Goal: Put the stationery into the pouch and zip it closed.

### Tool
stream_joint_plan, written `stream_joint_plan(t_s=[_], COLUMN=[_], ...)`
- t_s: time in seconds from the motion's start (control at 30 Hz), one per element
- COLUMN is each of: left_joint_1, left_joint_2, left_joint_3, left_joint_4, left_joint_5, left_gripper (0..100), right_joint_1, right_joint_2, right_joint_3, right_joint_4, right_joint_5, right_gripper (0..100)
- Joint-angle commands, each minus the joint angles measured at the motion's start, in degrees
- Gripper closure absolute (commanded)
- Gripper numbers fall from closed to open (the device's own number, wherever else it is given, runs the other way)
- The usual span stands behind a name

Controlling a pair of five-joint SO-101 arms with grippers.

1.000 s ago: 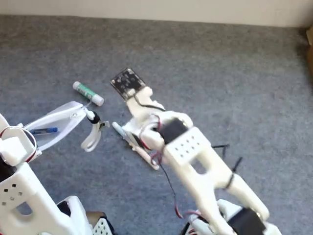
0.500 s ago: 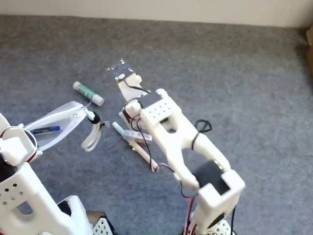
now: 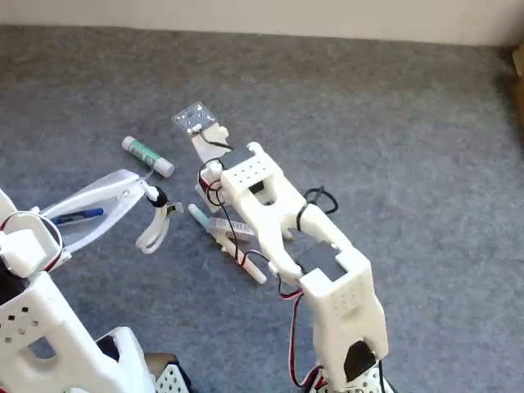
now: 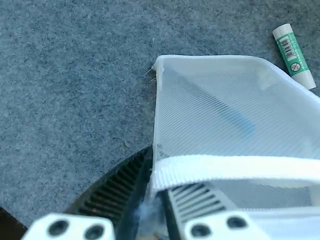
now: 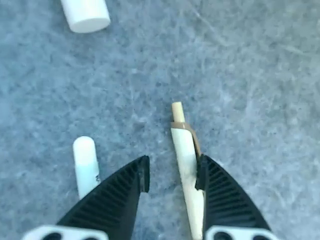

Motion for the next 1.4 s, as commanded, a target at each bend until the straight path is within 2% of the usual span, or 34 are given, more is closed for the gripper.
stream_joint_plan(t_s=[0.0,0.13,0.2,0.3,0.67,0.87,1.07,1.37], left_joint_1=[-1.0,-1.0,-1.0,-1.0,-1.0,-1.0,-1.0,-1.0], left_joint_2=[-0.3,-0.3,-0.3,-0.3,-0.3,-0.3,-0.3,-0.3], left_joint_3=[-0.3,-0.2,-0.2,-0.2,-0.2,-0.2,-0.2,-0.2], left_joint_4=[-0.4,-0.4,-0.4,-0.4,-0.4,-0.4,-0.4,-0.4], left_joint_5=[0.4,0.4,0.4,0.4,0.4,0.4,0.4,0.4], left_gripper=[99,99,99,99,99,99,99,99], right_joint_1=[1.2,1.2,2.0,3.8,10.0,10.0,9.1,7.5], right_joint_2=[-0.1,0.3,0.3,0.0,0.4,0.5,0.5,3.7], right_joint_3=[-3.2,-2.9,-3.0,-3.3,-10.3,-10.0,-10.0,-9.9], right_joint_4=[0.7,0.7,2.9,7.7,15.3,15.3,15.3,15.3], right_joint_5=[0.4,10.5,13.0,13.2,13.5,18.4,18.4,18.4], right_gripper=[88.7,99.7,98.9,99.2,99.1,98.7,87.6,87.5])
